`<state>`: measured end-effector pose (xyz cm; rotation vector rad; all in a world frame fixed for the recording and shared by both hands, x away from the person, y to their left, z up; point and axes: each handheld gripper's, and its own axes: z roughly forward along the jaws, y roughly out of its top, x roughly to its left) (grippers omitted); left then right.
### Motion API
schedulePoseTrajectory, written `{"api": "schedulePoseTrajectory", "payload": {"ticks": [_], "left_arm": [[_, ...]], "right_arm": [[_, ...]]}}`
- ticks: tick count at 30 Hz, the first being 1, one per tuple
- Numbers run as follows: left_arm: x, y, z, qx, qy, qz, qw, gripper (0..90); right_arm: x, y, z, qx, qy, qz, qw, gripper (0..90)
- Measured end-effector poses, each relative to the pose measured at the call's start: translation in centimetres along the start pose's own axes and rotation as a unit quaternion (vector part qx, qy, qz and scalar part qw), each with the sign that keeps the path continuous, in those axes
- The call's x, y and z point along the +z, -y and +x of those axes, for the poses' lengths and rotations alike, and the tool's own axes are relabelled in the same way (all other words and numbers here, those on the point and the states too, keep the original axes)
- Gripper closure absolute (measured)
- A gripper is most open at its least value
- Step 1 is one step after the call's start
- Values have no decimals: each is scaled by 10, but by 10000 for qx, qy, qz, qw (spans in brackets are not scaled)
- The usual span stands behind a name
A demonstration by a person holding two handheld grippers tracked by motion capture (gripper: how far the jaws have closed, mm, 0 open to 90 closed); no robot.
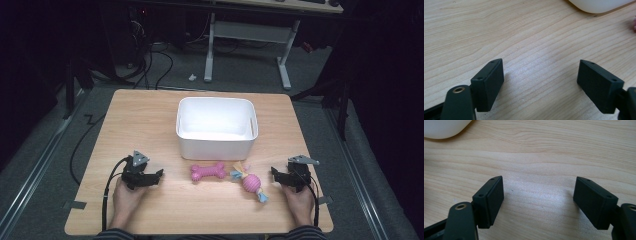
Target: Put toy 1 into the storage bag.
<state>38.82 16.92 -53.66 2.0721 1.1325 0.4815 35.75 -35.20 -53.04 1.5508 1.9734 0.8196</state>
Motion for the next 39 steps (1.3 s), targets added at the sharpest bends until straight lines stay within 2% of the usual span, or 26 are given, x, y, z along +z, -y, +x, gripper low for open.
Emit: {"api": "schedulePoseTrajectory", "payload": {"ticks": [14,26,33,39], "left_arm": [[0,0,-1,16,-2,24,10000,194],[-3,0,1,5,-22,60,10000,263],[-9,-3,-1,-49,11,-74,10000,289],[-15,-9,-5,-8,54,-146,9999,292]], "right_arm": [[0,0,0,22,13,-6,10000,256],[0,0,0,30,17,-5,10000,260],[-1,0,0,28,32,4,10000,261],[-1,0,0,39,32,6,10000,261]]}}
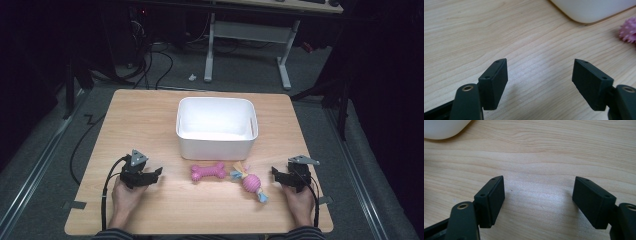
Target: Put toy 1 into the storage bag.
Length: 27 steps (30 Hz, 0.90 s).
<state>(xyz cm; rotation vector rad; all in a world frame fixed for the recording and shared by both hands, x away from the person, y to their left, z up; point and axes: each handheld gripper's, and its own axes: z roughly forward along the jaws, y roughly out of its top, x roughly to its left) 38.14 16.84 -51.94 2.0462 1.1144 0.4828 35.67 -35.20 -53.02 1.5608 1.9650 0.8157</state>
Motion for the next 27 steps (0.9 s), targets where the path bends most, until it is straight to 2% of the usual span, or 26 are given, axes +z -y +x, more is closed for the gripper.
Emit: {"api": "schedulePoseTrajectory", "payload": {"ticks": [5,12,16,27], "left_arm": [[-3,-5,-3,5,67,-30,10000,282],[-7,-13,-16,109,188,-17,9998,276],[-7,-19,-26,251,275,49,9993,272],[-4,-31,-47,470,483,151,9976,248]], "right_arm": [[0,0,0,2,-1,1,10000,261],[0,0,0,2,-2,1,10000,261],[0,0,0,5,-3,2,10000,261],[0,0,0,4,-3,2,10000,261]]}}
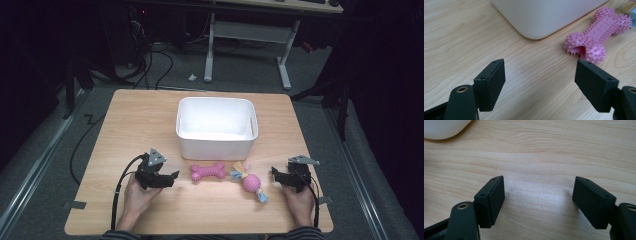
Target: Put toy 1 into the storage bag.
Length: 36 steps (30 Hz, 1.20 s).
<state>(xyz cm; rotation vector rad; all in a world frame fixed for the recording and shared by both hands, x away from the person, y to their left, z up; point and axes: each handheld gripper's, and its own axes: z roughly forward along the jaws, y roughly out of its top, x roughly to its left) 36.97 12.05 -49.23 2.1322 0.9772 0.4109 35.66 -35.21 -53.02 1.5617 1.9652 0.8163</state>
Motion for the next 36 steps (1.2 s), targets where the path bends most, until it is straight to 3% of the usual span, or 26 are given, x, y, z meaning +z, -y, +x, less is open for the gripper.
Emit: {"api": "schedulePoseTrajectory", "payload": {"ticks": [17,36], "left_arm": [[13,-14,-29,359,400,197,9984,282],[28,-16,-54,470,536,248,9971,343]], "right_arm": [[0,0,0,10,-1,-1,10000,265],[0,0,0,7,1,-2,10000,265]]}}
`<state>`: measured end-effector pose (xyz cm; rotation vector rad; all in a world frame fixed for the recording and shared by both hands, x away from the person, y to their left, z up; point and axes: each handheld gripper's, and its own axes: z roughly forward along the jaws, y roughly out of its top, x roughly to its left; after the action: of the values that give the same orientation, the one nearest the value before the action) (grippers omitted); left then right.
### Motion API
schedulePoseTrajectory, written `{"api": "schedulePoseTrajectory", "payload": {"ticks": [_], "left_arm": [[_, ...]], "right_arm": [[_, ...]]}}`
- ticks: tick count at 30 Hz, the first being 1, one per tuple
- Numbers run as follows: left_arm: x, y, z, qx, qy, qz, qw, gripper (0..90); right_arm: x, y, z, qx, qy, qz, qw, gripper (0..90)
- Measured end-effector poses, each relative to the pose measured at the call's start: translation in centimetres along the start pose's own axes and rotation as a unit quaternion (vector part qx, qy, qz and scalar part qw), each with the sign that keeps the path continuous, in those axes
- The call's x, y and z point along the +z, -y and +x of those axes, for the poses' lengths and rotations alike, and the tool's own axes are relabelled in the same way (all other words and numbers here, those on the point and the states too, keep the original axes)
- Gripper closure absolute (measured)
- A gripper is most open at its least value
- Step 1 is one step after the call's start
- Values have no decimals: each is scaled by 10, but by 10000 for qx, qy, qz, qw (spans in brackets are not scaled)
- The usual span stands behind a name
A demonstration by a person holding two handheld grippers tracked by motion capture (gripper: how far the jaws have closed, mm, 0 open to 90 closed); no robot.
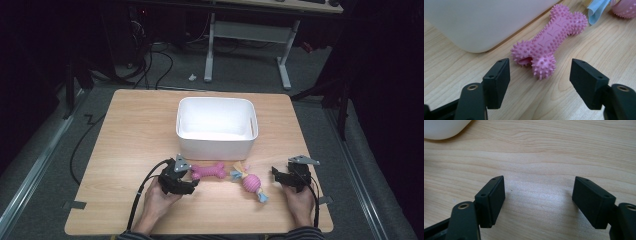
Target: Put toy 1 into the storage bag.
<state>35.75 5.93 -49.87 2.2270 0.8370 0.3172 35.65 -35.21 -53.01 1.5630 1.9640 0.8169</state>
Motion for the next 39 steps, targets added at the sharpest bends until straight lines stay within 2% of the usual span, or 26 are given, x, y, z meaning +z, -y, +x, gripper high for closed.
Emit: {"api": "schedulePoseTrajectory", "payload": {"ticks": [12,15,30,34,37,39], "left_arm": [[12,3,-7,72,-66,53,9999,431],[15,4,-6,30,-8,82,10000,463],[23,5,-5,-64,-9,105,9999,570],[25,6,-6,-54,-35,142,9999,610],[25,5,-8,50,-138,200,9997,620],[25,5,-8,50,-141,200,9997,623]], "right_arm": [[0,0,0,-4,-5,1,10000,266],[0,0,0,-4,-4,1,10000,266],[0,0,0,-11,-2,0,10000,266],[0,0,0,-10,-1,1,10000,266],[0,0,0,-9,-1,1,10000,266],[0,0,0,-10,-2,0,10000,266]]}}
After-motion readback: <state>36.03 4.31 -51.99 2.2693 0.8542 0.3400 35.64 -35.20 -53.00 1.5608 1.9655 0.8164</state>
